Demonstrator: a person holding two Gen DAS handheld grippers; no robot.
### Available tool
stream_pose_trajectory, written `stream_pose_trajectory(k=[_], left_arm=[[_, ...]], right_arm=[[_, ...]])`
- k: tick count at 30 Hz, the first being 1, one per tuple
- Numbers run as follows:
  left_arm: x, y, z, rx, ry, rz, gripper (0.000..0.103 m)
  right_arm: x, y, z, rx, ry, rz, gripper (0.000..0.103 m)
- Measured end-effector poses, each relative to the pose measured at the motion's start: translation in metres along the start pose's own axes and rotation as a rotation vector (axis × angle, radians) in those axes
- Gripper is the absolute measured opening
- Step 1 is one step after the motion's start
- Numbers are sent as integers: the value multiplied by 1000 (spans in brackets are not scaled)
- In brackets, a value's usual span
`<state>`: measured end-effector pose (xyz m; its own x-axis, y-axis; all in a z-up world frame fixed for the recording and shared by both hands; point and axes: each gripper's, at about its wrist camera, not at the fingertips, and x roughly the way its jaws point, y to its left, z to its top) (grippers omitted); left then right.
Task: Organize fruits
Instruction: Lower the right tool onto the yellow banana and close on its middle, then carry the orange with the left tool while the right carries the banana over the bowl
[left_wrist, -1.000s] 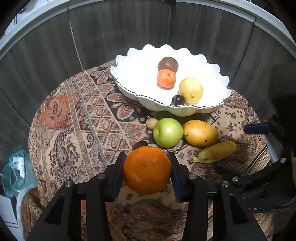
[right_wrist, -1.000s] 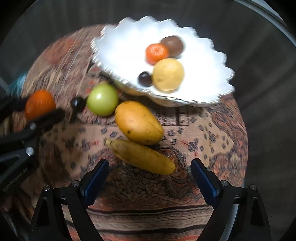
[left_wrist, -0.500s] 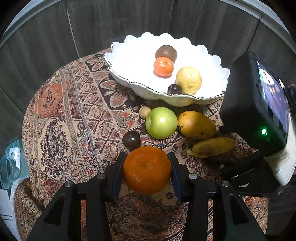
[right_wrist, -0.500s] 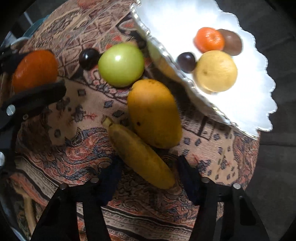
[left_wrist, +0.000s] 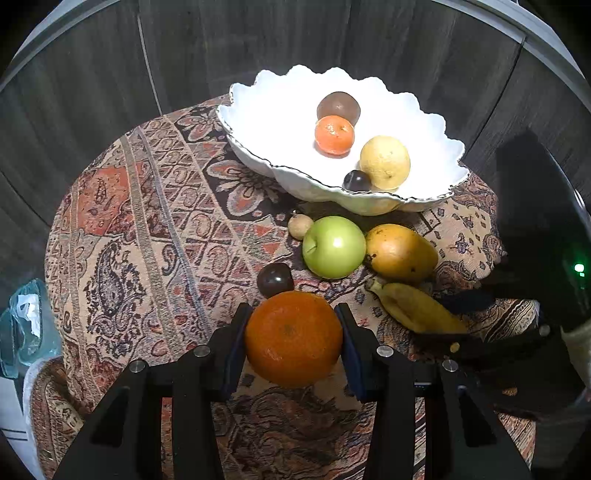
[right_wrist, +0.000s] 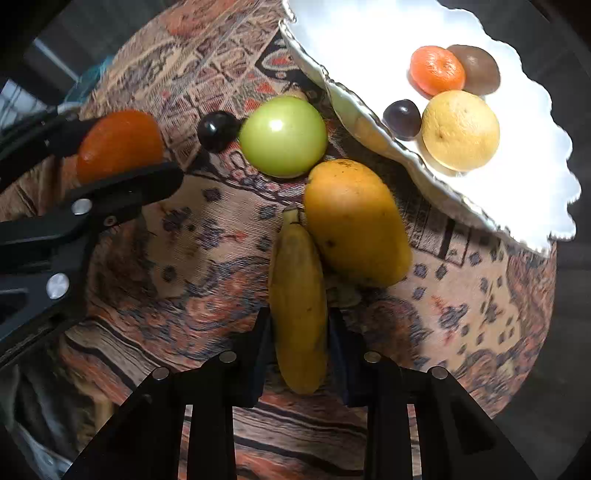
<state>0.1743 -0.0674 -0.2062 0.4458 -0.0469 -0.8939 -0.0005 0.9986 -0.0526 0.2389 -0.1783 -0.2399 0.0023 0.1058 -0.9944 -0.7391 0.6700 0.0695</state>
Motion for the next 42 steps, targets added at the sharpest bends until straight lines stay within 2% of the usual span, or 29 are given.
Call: stream_pose_trajectory(k=[5,9,17,28,29,42], left_arm=[[-7,3,-1,9,-13,-2,45],[-14,5,-1,22,-32,0,45],[-28,14,2,46,-81,29,45],[-43,19,11,62,-124,32,45],[-44,19,12,65,-129,30,45],[-63,21,49,91,-216,16,45]], right_arm=[[-12,10,-14,115,-65,70,30],[-24,19,-27,197,-150,73,30],[-47,17,-51,389,-300,-2,30],[-79,10,-65,530,-395,-70,30],[-74,14,-56,535,-399,-74,30],[-107,5,-38,604,-515,-135,30]])
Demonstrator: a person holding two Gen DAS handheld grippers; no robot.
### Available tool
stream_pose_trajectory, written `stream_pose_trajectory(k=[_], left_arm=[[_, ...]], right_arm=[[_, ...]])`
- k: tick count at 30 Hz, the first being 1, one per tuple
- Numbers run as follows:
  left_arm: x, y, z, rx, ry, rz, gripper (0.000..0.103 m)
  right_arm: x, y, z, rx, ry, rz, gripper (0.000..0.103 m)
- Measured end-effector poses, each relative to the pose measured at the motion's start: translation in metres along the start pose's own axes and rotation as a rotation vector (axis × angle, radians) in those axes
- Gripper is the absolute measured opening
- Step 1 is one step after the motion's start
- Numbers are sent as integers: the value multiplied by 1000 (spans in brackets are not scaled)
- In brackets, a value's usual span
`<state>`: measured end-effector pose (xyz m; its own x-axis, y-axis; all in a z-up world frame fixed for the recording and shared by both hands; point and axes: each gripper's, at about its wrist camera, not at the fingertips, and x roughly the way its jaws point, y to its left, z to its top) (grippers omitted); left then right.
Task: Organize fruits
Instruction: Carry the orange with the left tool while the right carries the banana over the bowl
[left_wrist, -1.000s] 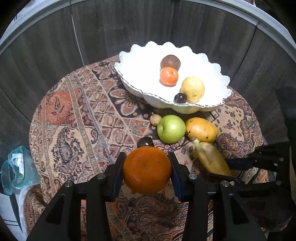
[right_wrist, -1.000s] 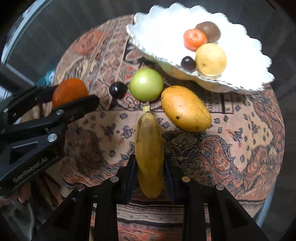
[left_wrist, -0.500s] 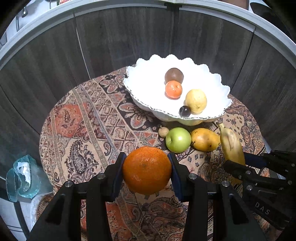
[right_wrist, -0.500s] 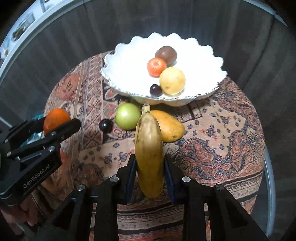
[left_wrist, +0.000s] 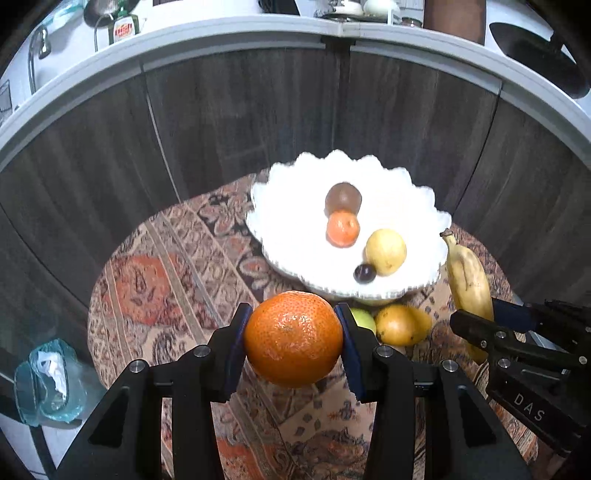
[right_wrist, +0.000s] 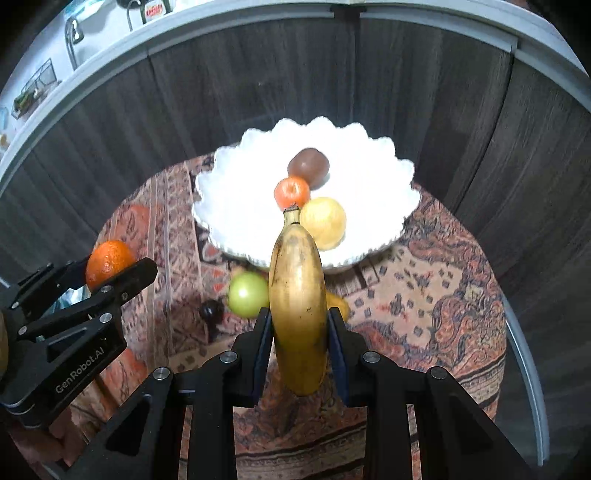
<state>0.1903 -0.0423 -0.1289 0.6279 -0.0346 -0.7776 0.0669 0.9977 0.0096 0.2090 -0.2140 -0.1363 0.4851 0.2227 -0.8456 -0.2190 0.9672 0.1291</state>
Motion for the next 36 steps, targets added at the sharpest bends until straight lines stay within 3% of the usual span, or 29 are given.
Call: stream_pose_trajectory(k=[11,22,36], left_arm=[[11,1,41,36,-43,-34,45],[41,-5,73,80,-71,-64,45],[103,-8,90,99,-13,-54,45]], right_arm=[[-4,3,33,-7,-75,-23,30],[16,-12,64,35,-96,-47,30],[66,-31,95,55,-68,-76,30]])
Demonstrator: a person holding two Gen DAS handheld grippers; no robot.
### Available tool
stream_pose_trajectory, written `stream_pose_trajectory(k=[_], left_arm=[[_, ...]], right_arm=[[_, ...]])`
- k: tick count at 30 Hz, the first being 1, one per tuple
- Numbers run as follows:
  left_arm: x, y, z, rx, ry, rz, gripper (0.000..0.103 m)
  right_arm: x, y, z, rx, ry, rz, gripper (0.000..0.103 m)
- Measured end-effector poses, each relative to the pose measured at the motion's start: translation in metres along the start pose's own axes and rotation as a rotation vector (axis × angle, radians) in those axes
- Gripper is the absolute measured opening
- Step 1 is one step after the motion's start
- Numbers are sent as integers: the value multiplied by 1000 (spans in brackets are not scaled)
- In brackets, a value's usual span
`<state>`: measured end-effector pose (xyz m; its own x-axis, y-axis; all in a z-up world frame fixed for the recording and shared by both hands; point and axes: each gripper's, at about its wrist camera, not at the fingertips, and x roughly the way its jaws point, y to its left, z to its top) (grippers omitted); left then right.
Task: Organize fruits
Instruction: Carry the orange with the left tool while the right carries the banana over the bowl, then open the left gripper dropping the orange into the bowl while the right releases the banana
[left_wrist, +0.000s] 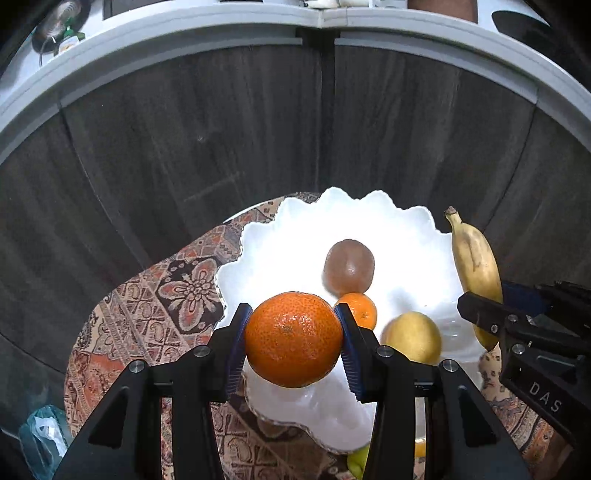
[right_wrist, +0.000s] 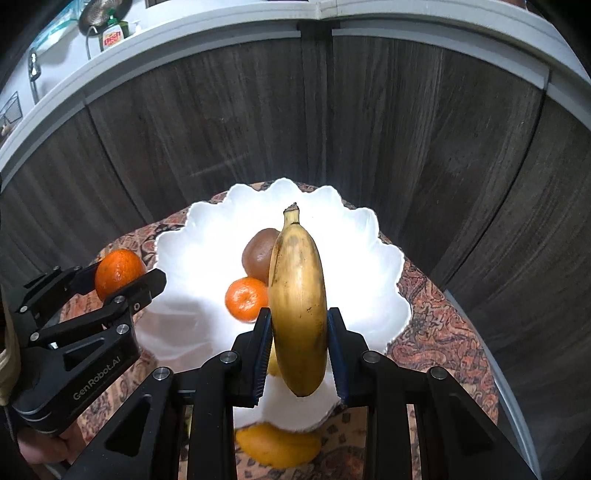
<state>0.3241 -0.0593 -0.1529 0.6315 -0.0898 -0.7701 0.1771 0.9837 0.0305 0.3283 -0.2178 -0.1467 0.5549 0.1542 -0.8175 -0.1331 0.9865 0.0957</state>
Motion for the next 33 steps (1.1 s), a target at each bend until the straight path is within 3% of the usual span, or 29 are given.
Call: stream_pose_trajectory(k=[10,11,13,14,22,27,33], left_arm=[[24,0,4,8,39,4,47],[24,0,5,7,42,5,49],[21,0,7,0,26,10,66],[18,0,9,2,17,14,67],[-11,11,15,1,-7,55,85],[-39,18,16,-10,-22,63,93],[-65,19,11,-7,-27,78,98]], right_arm=[[25,-10,7,19,41,3,30],[25,-10,7,20,46,0,30],[26,-12,8,28,51,-4,31],[24,-12,8,26,49,-7,31],[-6,-8,13,16,-3,-91,79],[-36,0,16,22,-45,-111,87],[-67,5,12,32,-80,-121,88]])
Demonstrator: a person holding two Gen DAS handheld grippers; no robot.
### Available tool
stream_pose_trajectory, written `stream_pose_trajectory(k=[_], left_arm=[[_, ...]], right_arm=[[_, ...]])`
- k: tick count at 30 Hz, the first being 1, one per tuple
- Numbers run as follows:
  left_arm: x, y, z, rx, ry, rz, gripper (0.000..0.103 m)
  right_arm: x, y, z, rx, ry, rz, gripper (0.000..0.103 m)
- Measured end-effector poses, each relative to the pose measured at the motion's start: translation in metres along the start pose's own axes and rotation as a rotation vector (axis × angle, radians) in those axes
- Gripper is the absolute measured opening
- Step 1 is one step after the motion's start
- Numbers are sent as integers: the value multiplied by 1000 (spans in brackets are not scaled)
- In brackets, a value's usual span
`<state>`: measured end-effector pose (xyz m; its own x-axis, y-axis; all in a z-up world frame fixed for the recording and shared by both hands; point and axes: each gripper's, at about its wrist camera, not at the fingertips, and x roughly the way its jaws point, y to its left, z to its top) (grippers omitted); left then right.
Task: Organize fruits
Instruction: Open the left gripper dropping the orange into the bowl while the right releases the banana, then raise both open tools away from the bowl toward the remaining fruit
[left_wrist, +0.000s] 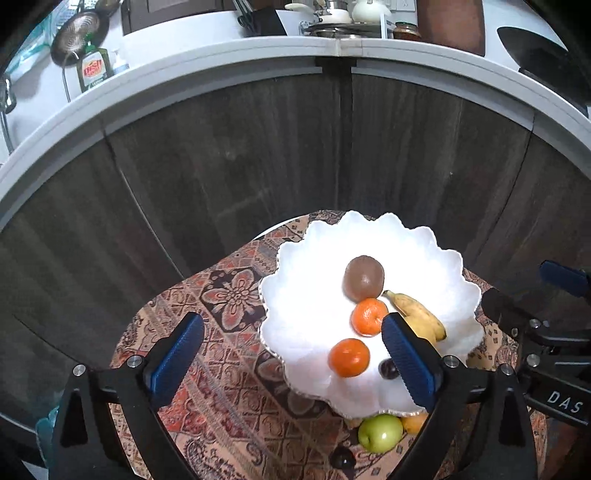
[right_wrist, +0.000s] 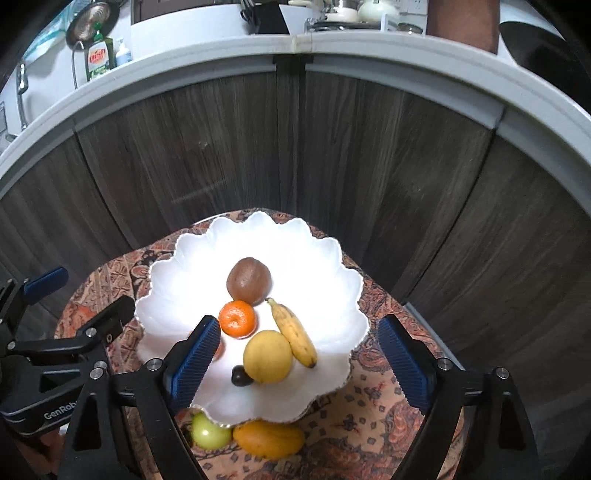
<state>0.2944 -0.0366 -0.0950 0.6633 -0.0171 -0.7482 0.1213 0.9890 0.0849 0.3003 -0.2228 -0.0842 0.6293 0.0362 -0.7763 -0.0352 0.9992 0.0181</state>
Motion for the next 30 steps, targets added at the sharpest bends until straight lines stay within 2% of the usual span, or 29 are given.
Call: stream_pose_trajectory(k=[10,16,25,30], left_arm=[[-31,-6,-15,-21,-27,20,100],[-41,-6,-34,-49,-31,36,100],[-33,-14,-71,-36,-1,53,100],[-23,-17,-90,-29,25,48,100]], right_arm=[[-34,-3,-12,16,-36,-6,92],[-42,1,-27,-21,-48,-13,93],[-29,-1,-63,-23,2,-6,93],[-11,-3,-89,-15,63,6,93]])
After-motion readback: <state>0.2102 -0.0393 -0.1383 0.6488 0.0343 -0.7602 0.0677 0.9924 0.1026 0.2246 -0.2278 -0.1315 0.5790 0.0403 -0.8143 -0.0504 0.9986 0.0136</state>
